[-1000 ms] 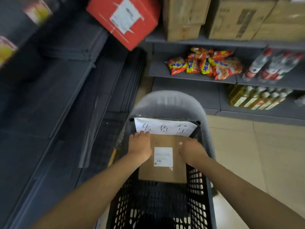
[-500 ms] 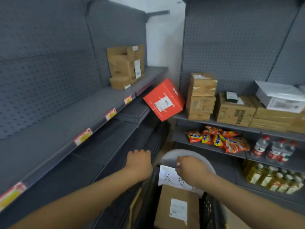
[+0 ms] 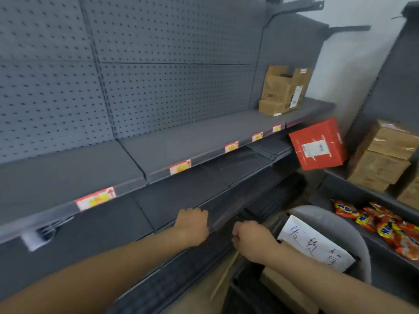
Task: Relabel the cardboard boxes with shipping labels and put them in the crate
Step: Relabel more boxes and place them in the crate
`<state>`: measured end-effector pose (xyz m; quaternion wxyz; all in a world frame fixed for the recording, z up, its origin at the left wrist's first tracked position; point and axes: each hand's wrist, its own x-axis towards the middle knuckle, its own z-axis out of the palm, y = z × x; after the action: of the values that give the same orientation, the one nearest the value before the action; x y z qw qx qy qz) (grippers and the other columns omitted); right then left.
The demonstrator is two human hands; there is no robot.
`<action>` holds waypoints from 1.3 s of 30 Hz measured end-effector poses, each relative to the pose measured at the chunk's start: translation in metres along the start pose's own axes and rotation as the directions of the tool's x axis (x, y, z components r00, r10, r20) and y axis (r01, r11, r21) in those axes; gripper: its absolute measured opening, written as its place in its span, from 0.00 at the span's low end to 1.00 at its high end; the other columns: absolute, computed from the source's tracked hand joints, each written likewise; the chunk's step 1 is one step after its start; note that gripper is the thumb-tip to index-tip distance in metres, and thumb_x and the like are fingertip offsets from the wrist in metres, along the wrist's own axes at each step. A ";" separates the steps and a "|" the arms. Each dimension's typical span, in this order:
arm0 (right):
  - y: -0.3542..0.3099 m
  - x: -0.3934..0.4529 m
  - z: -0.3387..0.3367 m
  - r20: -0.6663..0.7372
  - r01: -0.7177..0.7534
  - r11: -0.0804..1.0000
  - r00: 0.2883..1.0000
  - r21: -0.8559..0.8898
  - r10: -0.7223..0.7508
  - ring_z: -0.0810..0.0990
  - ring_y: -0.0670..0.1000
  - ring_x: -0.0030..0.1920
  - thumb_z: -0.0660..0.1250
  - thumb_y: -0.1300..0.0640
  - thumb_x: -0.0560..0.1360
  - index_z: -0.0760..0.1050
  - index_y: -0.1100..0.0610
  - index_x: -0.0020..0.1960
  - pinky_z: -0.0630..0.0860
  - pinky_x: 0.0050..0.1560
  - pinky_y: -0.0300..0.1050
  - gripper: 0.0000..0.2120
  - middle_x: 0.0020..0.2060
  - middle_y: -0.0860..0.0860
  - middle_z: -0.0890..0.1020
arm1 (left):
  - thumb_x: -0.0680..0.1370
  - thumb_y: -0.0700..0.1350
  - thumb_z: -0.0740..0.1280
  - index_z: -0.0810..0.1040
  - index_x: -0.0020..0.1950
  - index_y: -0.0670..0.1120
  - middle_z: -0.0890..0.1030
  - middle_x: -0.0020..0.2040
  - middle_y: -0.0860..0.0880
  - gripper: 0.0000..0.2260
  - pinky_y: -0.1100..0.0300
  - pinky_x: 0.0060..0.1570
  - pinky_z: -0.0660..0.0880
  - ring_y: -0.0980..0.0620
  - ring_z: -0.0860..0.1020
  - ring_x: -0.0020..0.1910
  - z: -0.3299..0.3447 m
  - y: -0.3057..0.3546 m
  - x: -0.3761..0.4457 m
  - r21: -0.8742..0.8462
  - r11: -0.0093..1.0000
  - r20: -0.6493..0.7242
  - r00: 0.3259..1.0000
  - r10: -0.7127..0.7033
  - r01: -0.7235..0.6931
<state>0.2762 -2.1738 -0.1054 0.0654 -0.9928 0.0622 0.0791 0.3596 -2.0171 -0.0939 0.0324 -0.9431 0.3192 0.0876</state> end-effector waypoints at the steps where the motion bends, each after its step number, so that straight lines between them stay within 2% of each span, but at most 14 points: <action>1: -0.016 0.000 0.004 0.021 0.044 0.999 0.999 -0.009 -0.044 0.76 0.57 0.57 0.58 0.51 0.79 0.73 0.57 0.59 0.73 0.54 0.47 0.14 0.58 0.55 0.78 | 0.80 0.48 0.58 0.70 0.63 0.42 0.75 0.63 0.42 0.15 0.53 0.57 0.68 0.42 0.73 0.61 0.008 -0.014 -0.017 -0.012 0.999 0.004 0.999 -0.042 0.042; 4: -0.065 -0.006 0.012 0.082 0.181 0.983 0.980 -0.011 -0.179 0.77 0.57 0.56 0.58 0.52 0.80 0.74 0.58 0.58 0.76 0.54 0.48 0.14 0.58 0.56 0.78 | 0.79 0.47 0.59 0.72 0.60 0.42 0.77 0.60 0.42 0.13 0.52 0.55 0.72 0.41 0.76 0.59 0.029 -0.050 -0.073 -0.048 0.984 0.009 0.986 -0.169 0.169; 7: -0.110 -0.020 0.023 0.087 0.340 0.939 0.938 -0.051 -0.335 0.76 0.57 0.55 0.57 0.53 0.80 0.74 0.59 0.58 0.75 0.53 0.48 0.13 0.56 0.57 0.79 | 0.78 0.45 0.60 0.75 0.61 0.43 0.78 0.60 0.42 0.13 0.51 0.55 0.73 0.41 0.77 0.59 0.053 -0.071 -0.135 -0.092 0.940 0.023 0.945 -0.327 0.328; 12: -0.175 -0.063 0.061 0.167 0.542 0.840 0.827 0.011 -0.536 0.77 0.57 0.52 0.57 0.54 0.80 0.75 0.59 0.56 0.75 0.50 0.48 0.13 0.54 0.56 0.79 | 0.79 0.45 0.60 0.74 0.61 0.44 0.77 0.62 0.42 0.13 0.52 0.57 0.72 0.41 0.76 0.60 0.103 -0.076 -0.259 -0.269 0.746 0.110 0.789 -0.604 0.609; 15: -0.222 -0.098 0.091 0.272 0.621 0.783 0.747 0.040 -0.607 0.78 0.57 0.52 0.58 0.54 0.80 0.75 0.61 0.57 0.75 0.50 0.48 0.13 0.54 0.57 0.79 | 0.80 0.45 0.60 0.72 0.65 0.43 0.74 0.66 0.42 0.15 0.50 0.61 0.71 0.41 0.72 0.64 0.135 -0.076 -0.336 -0.274 0.635 0.191 0.688 -0.700 0.722; 18: -0.280 -0.135 0.114 0.356 0.741 0.671 0.622 0.021 -0.698 0.78 0.59 0.55 0.59 0.53 0.80 0.75 0.61 0.58 0.75 0.53 0.49 0.14 0.56 0.58 0.79 | 0.80 0.46 0.58 0.71 0.66 0.43 0.73 0.66 0.42 0.15 0.51 0.61 0.70 0.41 0.72 0.64 0.160 -0.078 -0.414 -0.310 0.474 0.270 0.555 -0.787 0.824; 22: -0.374 -0.200 0.140 0.421 0.881 0.471 0.408 0.053 -0.810 0.76 0.57 0.61 0.58 0.51 0.80 0.74 0.58 0.61 0.73 0.59 0.48 0.15 0.60 0.56 0.79 | 0.79 0.47 0.58 0.71 0.65 0.44 0.74 0.64 0.42 0.15 0.52 0.58 0.71 0.41 0.74 0.63 0.183 -0.078 -0.521 -0.330 0.318 0.332 0.425 -0.842 0.889; 26: -0.461 -0.278 0.168 0.468 0.944 0.302 0.211 0.129 -0.858 0.77 0.55 0.57 0.60 0.50 0.78 0.76 0.53 0.58 0.74 0.54 0.46 0.13 0.57 0.52 0.80 | 0.80 0.51 0.58 0.71 0.66 0.46 0.75 0.63 0.44 0.17 0.52 0.60 0.71 0.42 0.74 0.62 0.199 -0.079 -0.632 -0.342 0.154 0.365 0.282 -0.887 0.927; 29: -0.523 -0.339 0.194 0.505 0.968 0.171 0.055 0.186 -0.861 0.77 0.55 0.56 0.59 0.50 0.78 0.75 0.53 0.55 0.75 0.54 0.46 0.11 0.56 0.52 0.79 | 0.80 0.53 0.59 0.71 0.66 0.48 0.76 0.62 0.46 0.17 0.55 0.59 0.70 0.45 0.74 0.62 0.216 -0.081 -0.722 -0.382 0.017 0.355 0.164 -0.921 0.924; 31: -0.563 -0.379 0.208 0.515 0.968 0.109 -0.023 0.226 -0.857 0.78 0.54 0.53 0.59 0.49 0.77 0.75 0.52 0.52 0.75 0.52 0.46 0.09 0.54 0.52 0.80 | 0.80 0.53 0.59 0.72 0.65 0.48 0.76 0.61 0.48 0.16 0.55 0.58 0.70 0.46 0.74 0.61 0.229 -0.082 -0.779 -0.404 -0.081 0.351 0.073 -0.934 0.911; 34: -0.616 -0.433 0.222 0.520 0.956 0.021 -0.140 0.292 -0.843 0.78 0.51 0.52 0.60 0.50 0.77 0.76 0.52 0.55 0.74 0.51 0.44 0.11 0.53 0.50 0.81 | 0.80 0.53 0.59 0.72 0.64 0.49 0.76 0.61 0.48 0.15 0.52 0.60 0.71 0.45 0.75 0.60 0.250 -0.076 -0.850 -0.438 -0.236 0.387 -0.055 -0.921 0.868; 39: -0.695 -0.499 0.241 0.517 0.941 -0.114 -0.273 0.318 -0.811 0.77 0.50 0.54 0.59 0.48 0.78 0.75 0.51 0.59 0.74 0.54 0.45 0.14 0.55 0.49 0.79 | 0.80 0.52 0.59 0.72 0.64 0.48 0.75 0.61 0.48 0.15 0.52 0.60 0.72 0.46 0.74 0.60 0.275 -0.079 -0.931 -0.420 -0.372 0.452 -0.165 -0.877 0.827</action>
<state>-0.1554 -1.4005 -0.1756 0.0094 -0.6180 -0.7245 0.3049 -0.3593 -1.3666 -0.1907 -0.2333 -0.7842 -0.5675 0.0921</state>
